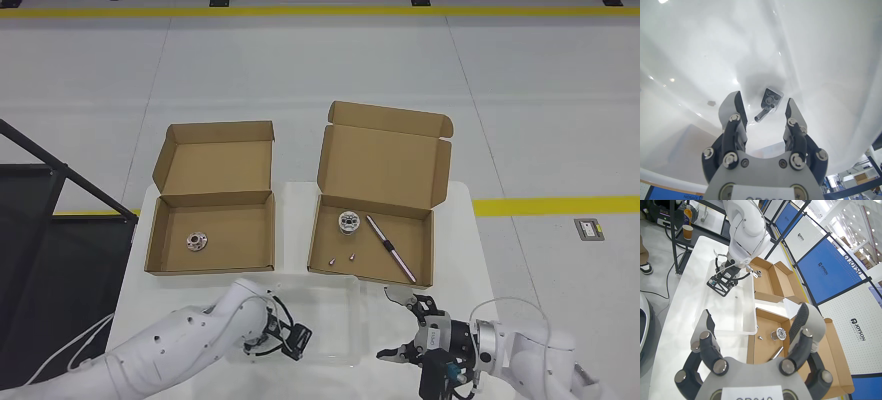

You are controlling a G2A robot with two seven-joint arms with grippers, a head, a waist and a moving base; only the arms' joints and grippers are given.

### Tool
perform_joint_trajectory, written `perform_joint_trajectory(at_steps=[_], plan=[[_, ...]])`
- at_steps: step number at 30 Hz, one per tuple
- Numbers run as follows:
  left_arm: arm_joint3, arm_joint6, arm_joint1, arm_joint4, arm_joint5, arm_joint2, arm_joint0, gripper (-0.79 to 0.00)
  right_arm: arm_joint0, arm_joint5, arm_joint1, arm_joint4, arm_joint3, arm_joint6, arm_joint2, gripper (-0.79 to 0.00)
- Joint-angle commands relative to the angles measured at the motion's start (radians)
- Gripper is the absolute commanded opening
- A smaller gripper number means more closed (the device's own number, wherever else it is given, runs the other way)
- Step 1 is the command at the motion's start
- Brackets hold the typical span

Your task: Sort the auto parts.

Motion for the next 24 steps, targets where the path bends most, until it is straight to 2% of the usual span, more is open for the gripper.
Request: perform_joint_trajectory(at_steps=[1,10,12,14,20,24], plan=[[0.005,0.0,0.001,0.005,0.0,0.0,0.001,-0.406,0.0,0.0,0.0,0.0,0.0,0.0,0.0,0.0],[0.009,0.0,0.005,0.009,0.0,0.0,0.01,-0.489,0.0,0.0,0.0,0.0,0.0,0.0,0.0,0.0],[0.006,0.0,0.005,0.004,0.0,0.0,0.01,-0.597,0.0,0.0,0.0,0.0,0.0,0.0,0.0,0.0],[0.001,0.0,0.006,-0.002,0.0,0.0,0.009,-0.785,0.0,0.0,0.0,0.0,0.0,0.0,0.0,0.0],[-0.02,0.001,0.017,-0.036,0.0,0.0,-0.016,-0.785,0.0,0.0,0.0,0.0,0.0,0.0,0.0,0.0],[-0.065,0.043,0.053,-0.109,0.0,-0.002,-0.09,-0.785,0.0,0.0,0.0,0.0,0.0,0.0,0.0,0.0]])
